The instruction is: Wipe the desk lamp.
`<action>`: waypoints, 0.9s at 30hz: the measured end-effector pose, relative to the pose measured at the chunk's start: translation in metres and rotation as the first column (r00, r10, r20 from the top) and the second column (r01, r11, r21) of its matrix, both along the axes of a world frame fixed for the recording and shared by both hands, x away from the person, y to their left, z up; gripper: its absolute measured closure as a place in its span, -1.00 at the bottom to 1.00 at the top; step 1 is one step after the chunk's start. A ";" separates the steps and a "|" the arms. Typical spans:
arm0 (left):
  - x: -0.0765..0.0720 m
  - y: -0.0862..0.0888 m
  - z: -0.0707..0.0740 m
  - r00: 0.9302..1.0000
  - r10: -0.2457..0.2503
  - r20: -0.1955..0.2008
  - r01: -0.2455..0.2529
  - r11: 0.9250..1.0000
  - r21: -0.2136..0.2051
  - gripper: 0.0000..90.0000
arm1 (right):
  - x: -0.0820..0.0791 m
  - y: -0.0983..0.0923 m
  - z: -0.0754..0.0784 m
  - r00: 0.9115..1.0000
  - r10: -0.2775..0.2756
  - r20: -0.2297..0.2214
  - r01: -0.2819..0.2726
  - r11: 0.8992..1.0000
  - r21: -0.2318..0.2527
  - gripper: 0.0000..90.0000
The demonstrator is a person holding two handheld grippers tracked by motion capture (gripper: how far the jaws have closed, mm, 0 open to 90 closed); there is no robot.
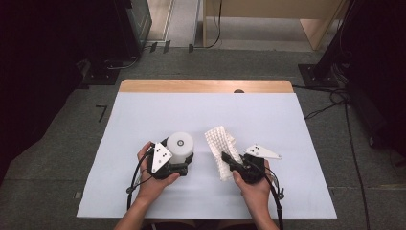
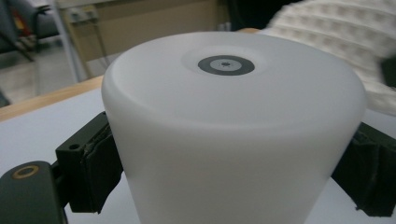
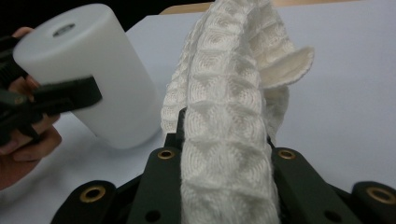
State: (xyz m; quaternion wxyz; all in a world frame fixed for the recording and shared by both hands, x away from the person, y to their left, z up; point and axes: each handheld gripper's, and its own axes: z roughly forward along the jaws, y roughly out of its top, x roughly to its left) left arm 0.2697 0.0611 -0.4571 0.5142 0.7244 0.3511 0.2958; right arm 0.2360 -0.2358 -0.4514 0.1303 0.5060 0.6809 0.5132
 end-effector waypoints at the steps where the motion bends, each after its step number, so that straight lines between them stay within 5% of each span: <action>1: 0.003 0.002 0.000 1.000 0.023 -0.002 -0.023 1.000 -0.019 -0.83 | -0.001 -0.002 -0.001 1.000 -0.012 -0.004 0.012 1.000 -0.003 0.66; 5: 0.013 0.012 -0.003 0.995 0.092 -0.025 -0.094 0.994 -0.064 -0.83 | -0.002 -0.010 -0.005 0.999 -0.047 -0.009 0.047 0.999 -0.003 0.66; 10: 0.014 0.016 -0.009 0.993 0.111 -0.049 -0.113 0.992 -0.055 -0.83 | 0.001 -0.010 -0.011 0.999 -0.045 -0.015 0.045 0.999 -0.018 0.65; 15: 0.008 0.013 -0.011 0.996 0.072 -0.052 -0.073 0.997 -0.028 -0.85 | 0.004 -0.004 -0.013 1.000 -0.026 -0.017 0.026 0.999 -0.026 0.65; 21: 0.002 0.022 -0.012 0.996 -0.008 -0.085 0.002 0.998 -0.069 -1.00 | 0.009 0.001 -0.015 0.999 -0.022 -0.032 0.021 0.999 -0.040 0.63; 27: -0.008 0.034 -0.004 0.997 -0.005 -0.073 -0.002 0.996 -0.089 -1.00 | 0.017 0.006 -0.020 0.998 -0.040 -0.041 0.037 0.997 -0.065 0.62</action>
